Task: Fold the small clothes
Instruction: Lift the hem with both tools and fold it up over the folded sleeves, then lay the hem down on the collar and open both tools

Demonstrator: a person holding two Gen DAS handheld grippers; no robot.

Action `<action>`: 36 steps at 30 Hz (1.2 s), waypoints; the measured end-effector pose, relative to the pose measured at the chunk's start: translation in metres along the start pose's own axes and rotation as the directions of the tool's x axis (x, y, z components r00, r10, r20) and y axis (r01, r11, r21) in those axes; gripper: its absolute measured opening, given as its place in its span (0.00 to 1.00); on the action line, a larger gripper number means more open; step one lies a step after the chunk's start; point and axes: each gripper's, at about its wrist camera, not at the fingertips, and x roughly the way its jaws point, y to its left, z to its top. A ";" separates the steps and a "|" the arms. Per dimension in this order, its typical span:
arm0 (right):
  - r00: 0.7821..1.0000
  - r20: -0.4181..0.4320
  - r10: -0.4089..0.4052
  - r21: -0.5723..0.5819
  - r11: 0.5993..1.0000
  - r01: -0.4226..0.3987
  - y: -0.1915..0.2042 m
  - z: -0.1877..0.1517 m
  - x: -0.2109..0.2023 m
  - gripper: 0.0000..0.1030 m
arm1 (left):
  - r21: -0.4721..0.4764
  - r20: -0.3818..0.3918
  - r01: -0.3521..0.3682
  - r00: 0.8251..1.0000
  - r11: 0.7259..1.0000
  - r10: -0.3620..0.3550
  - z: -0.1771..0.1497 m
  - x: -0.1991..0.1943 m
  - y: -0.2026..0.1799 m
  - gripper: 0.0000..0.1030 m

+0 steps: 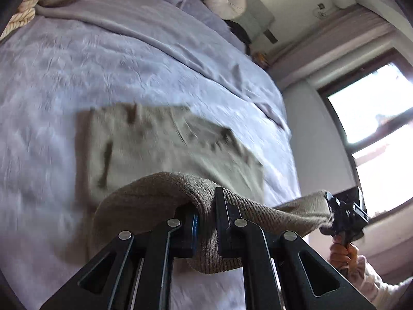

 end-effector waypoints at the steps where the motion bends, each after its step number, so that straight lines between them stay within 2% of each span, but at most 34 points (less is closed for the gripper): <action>1: 1.000 -0.005 -0.015 0.014 1.000 0.015 -0.009 0.013 0.007 0.14 | -0.010 0.003 -0.027 1.000 1.000 0.027 0.011 0.012 0.006 0.11; 4: 0.997 -0.033 -0.066 0.050 0.996 0.068 -0.037 0.044 0.033 0.14 | -0.035 -0.004 -0.088 0.996 0.995 0.088 0.029 0.044 0.024 0.11; 8: 0.986 -0.082 -0.143 0.094 0.984 0.151 -0.078 0.075 0.065 0.14 | -0.061 -0.036 -0.182 0.983 0.981 0.180 0.041 0.088 0.052 0.11; 12: 0.973 -0.097 -0.208 0.146 0.964 0.220 -0.113 0.095 0.085 0.15 | -0.078 -0.062 -0.254 0.966 0.964 0.250 0.045 0.111 0.063 0.12; 14: 0.970 -0.115 -0.213 0.174 0.957 0.231 -0.122 0.100 0.089 0.17 | -0.072 -0.072 -0.283 0.958 0.956 0.278 0.045 0.115 0.061 0.14; 16: 0.968 -0.127 -0.218 0.172 0.956 0.238 -0.121 0.102 0.087 0.21 | -0.056 -0.072 -0.316 0.947 0.947 0.312 0.046 0.112 0.053 0.24; 17: 0.965 -0.132 -0.227 0.160 0.956 0.246 -0.118 0.103 0.085 0.24 | -0.046 -0.069 -0.328 0.943 0.943 0.325 0.046 0.109 0.049 0.42; 18: 0.963 -0.135 -0.235 0.150 0.956 0.254 -0.115 0.104 0.084 0.34 | -0.037 -0.064 -0.344 0.938 0.938 0.341 0.045 0.105 0.045 0.64; 19: 0.961 -0.138 -0.239 0.133 0.957 0.257 -0.110 0.103 0.080 0.49 | -0.029 -0.050 -0.365 0.930 0.931 0.363 0.044 0.099 0.042 0.70; 20: 0.961 -0.140 -0.239 0.117 0.960 0.256 -0.105 0.103 0.079 0.53 | -0.019 -0.029 -0.383 0.923 0.923 0.383 0.043 0.089 0.038 0.72; 23: 0.964 -0.159 -0.214 0.083 0.970 0.229 -0.094 0.097 0.074 0.54 | -0.033 -0.035 -0.382 0.924 0.924 0.381 0.039 0.073 0.038 0.72; 27: 0.963 -0.214 -0.166 0.079 0.979 0.187 -0.092 0.080 0.077 0.53 | -0.035 -0.107 -0.359 0.929 0.933 0.354 0.019 0.073 0.042 0.72; 30: 0.947 -0.264 -0.184 0.052 0.977 0.205 -0.095 0.072 0.092 0.53 | -0.033 -0.166 -0.324 0.935 0.945 0.314 0.005 0.090 0.042 0.72; 32: 0.949 -0.257 -0.184 0.051 0.978 0.203 -0.097 0.073 0.100 0.53 | -0.034 -0.173 -0.309 0.938 0.950 0.299 0.005 0.104 0.038 0.72; 36: 0.971 -0.191 -0.142 0.057 0.986 0.156 -0.092 0.094 0.109 0.53 | -0.051 -0.127 -0.292 0.950 0.955 0.284 0.027 0.126 0.031 0.72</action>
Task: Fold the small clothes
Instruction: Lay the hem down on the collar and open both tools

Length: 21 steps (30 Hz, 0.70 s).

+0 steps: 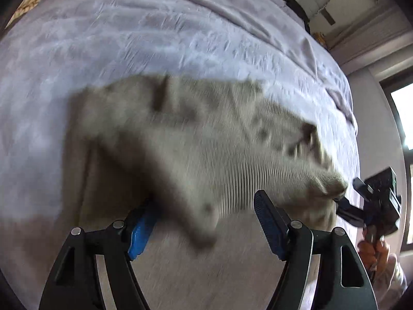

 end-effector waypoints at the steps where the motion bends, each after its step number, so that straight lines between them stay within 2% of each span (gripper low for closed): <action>1: 1.000 0.020 0.007 -0.006 1.000 -0.007 0.004 0.006 -0.001 0.53 | -0.001 0.026 -0.009 1.000 1.000 0.009 0.011 0.001 -0.004 0.72; 6: 0.985 0.174 -0.008 -0.008 1.000 0.010 0.018 0.033 -0.026 0.54 | -0.050 0.163 -0.029 0.986 0.998 0.037 0.049 -0.021 -0.008 0.72; 9: 0.975 0.213 -0.064 -0.032 0.997 0.072 0.030 0.037 -0.040 0.54 | -0.022 0.219 -0.102 0.970 0.995 0.104 0.057 -0.041 -0.011 0.72; 13: 0.974 0.147 -0.174 -0.145 0.970 0.196 0.048 0.024 -0.034 0.53 | 0.069 0.179 -0.186 0.969 0.980 0.172 0.048 -0.035 -0.015 0.72; 15: 0.969 0.109 -0.222 -0.181 0.954 0.239 0.048 0.017 -0.022 0.54 | 0.092 0.150 -0.245 0.962 0.965 0.230 0.040 -0.019 -0.013 0.72; 17: 0.958 0.095 -0.272 -0.174 0.943 0.285 0.039 0.016 -0.018 0.54 | 0.072 0.120 -0.292 0.952 0.954 0.283 0.036 -0.004 -0.006 0.72; 20: 0.919 0.102 -0.380 -0.099 0.916 0.389 0.016 0.020 -0.016 0.53 | 0.003 0.086 -0.357 0.931 0.934 0.355 0.030 0.008 0.015 0.72; 21: 0.915 0.107 -0.389 -0.077 0.914 0.398 0.009 0.020 -0.019 0.53 | -0.012 0.081 -0.361 0.929 0.932 0.361 0.029 0.007 0.021 0.72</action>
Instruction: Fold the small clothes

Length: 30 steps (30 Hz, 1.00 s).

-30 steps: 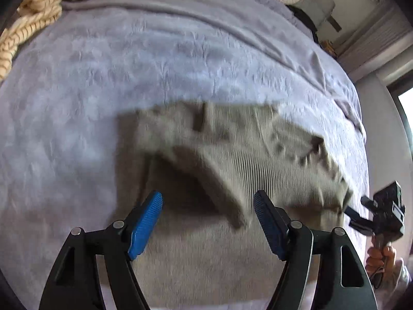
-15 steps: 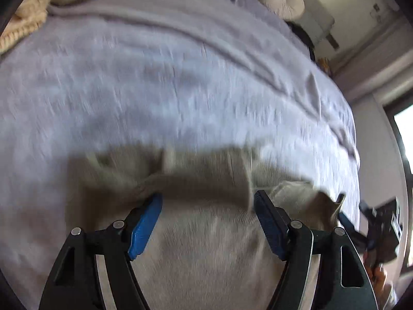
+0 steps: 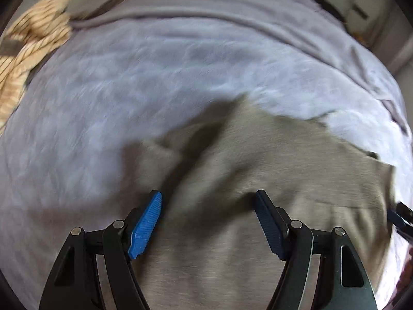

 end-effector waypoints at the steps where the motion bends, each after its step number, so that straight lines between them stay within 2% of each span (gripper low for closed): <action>1: 1.000 0.009 0.001 0.023 1.000 -0.001 -0.008 -0.001 -0.003 0.53 | -0.013 -0.003 0.004 1.000 1.000 -0.004 -0.001 -0.001 0.006 0.72; 5: 0.999 0.017 -0.030 0.014 0.999 0.030 -0.017 -0.010 -0.027 0.56 | 0.006 -0.006 -0.022 1.000 1.000 0.022 -0.012 -0.024 0.023 0.72; 7: 0.998 0.018 -0.055 -0.005 0.998 0.055 -0.018 -0.019 -0.039 0.65 | 0.021 -0.011 -0.024 1.000 0.999 0.024 -0.021 -0.035 0.026 0.72; 13: 0.997 -0.021 -0.074 -0.042 0.996 0.073 -0.004 -0.060 -0.065 0.65 | 0.071 -0.077 -0.017 0.997 0.997 0.022 -0.063 -0.061 0.021 0.72; 20: 0.995 -0.064 -0.075 -0.090 0.993 0.069 0.017 -0.107 -0.085 0.69 | 0.145 -0.158 0.023 0.987 0.989 0.000 -0.111 -0.083 -0.010 0.72; 30: 0.994 -0.088 -0.070 -0.111 0.992 0.060 0.030 -0.143 -0.097 0.69 | 0.160 -0.175 0.032 0.985 0.987 -0.003 -0.141 -0.104 -0.029 0.72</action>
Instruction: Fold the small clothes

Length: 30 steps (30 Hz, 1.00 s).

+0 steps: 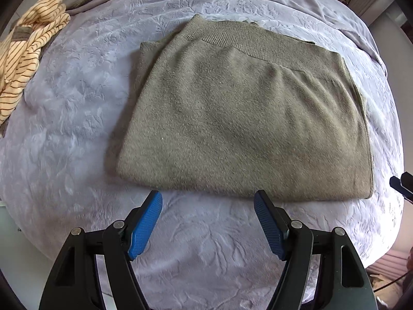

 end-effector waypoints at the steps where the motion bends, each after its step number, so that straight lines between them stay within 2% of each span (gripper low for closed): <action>1: 1.000 -0.001 0.001 0.000 1.000 -0.001 0.000 -0.001 0.000 0.69 | 0.000 0.005 0.000 1.000 1.000 0.000 -0.002 -0.003 -0.001 0.72; 7: 1.000 -0.007 -0.005 0.005 1.000 0.005 -0.002 -0.009 -0.001 0.69 | -0.010 0.020 0.002 1.000 1.000 -0.002 -0.014 -0.016 0.003 0.72; 14: 1.000 0.006 -0.023 0.010 1.000 0.023 0.009 -0.016 -0.003 0.69 | -0.011 0.015 0.019 1.000 1.000 -0.019 -0.023 -0.014 0.022 0.72; 18: 0.999 0.017 -0.041 0.007 0.999 0.041 0.024 -0.024 0.002 0.69 | -0.006 0.015 0.047 0.999 0.999 -0.047 -0.025 -0.012 0.035 0.72; 22: 0.998 0.043 -0.045 0.050 0.998 0.043 0.041 -0.037 0.010 0.69 | 0.042 0.002 0.066 0.998 0.997 -0.066 -0.023 -0.010 0.049 0.72; 30: 0.998 0.051 -0.038 0.092 0.995 0.034 0.086 -0.065 0.039 0.69 | 0.077 -0.012 0.106 0.994 0.991 -0.105 -0.021 -0.008 0.098 0.72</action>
